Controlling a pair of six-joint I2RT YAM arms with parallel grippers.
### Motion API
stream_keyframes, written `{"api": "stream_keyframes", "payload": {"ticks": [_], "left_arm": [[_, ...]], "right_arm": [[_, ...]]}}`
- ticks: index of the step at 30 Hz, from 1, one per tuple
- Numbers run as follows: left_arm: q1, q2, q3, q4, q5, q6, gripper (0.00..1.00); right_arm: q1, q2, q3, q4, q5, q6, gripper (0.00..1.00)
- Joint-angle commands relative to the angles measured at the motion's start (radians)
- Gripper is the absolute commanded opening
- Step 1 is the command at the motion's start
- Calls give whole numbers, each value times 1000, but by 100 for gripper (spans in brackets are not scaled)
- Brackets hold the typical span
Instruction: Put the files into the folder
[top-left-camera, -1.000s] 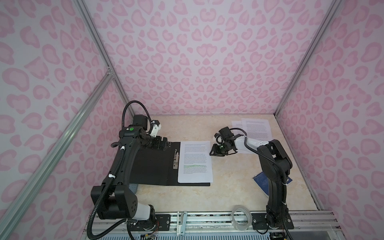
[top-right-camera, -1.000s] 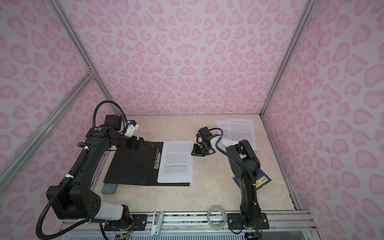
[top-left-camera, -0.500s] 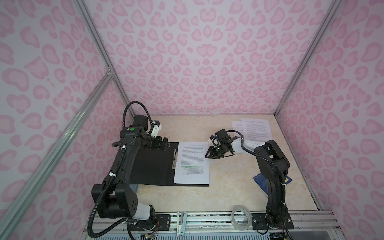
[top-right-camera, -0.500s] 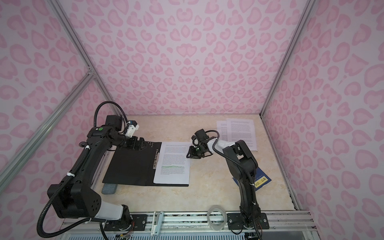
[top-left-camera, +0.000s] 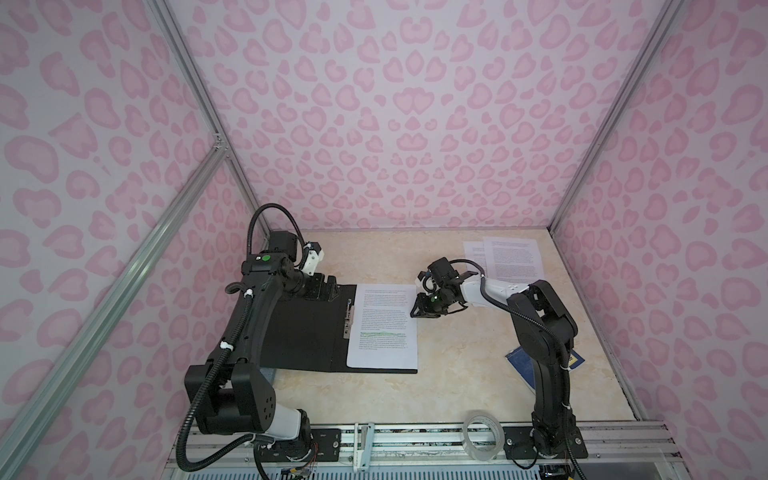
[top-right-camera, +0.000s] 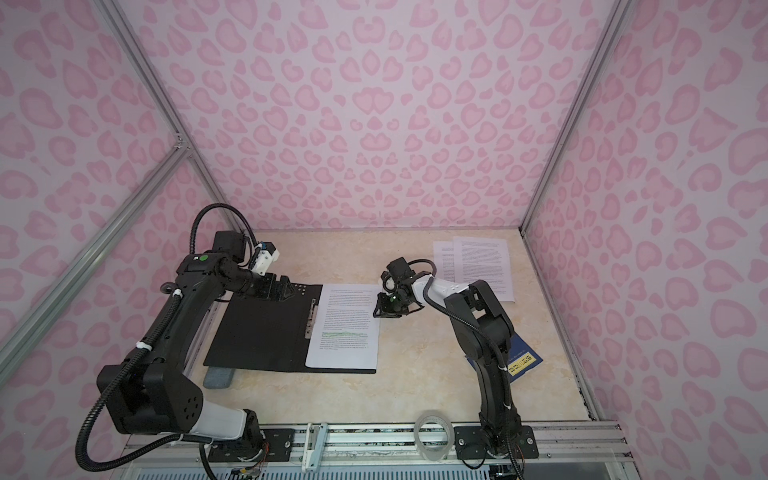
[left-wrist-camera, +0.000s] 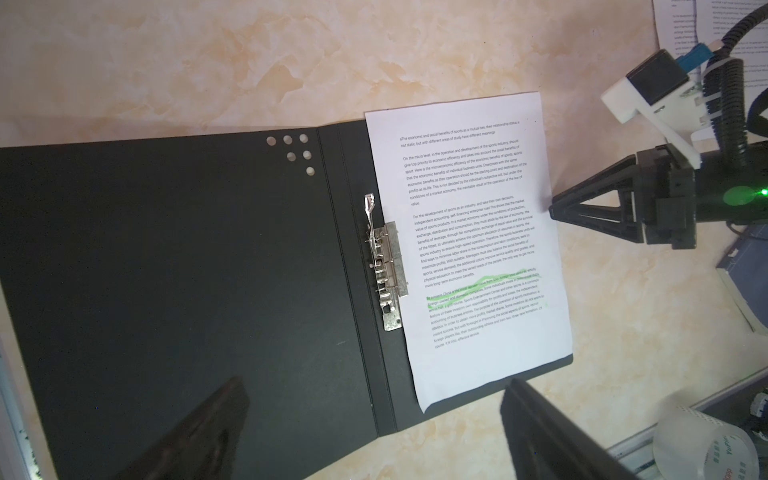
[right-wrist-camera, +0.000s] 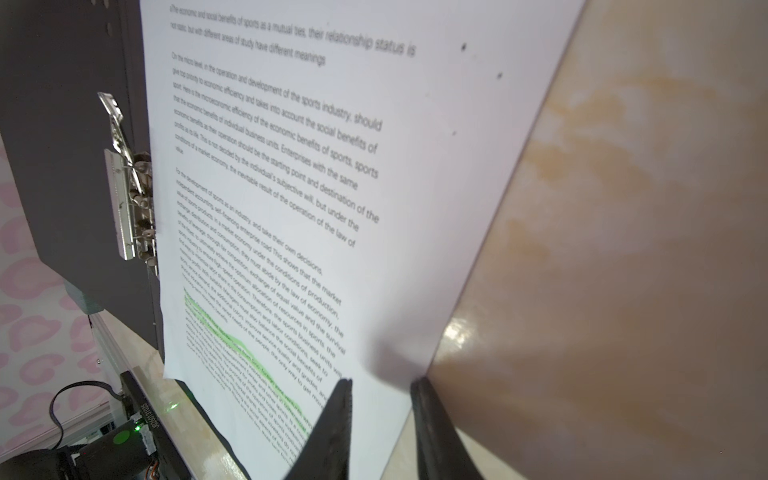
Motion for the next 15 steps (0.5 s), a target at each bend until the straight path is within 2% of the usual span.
{"api": "stream_keyframes", "payload": {"ticks": [1, 7, 15], "left_arm": [[1, 12, -5, 32, 21, -1, 98], [-1, 50, -12, 54, 44, -2, 98], [-15, 128, -36, 94, 77, -1, 98]], "right_arm": [[0, 12, 27, -50, 1, -57, 30], [-21, 4, 66, -99, 56, -76, 34], [-99, 51, 159, -65, 14, -62, 34]]}}
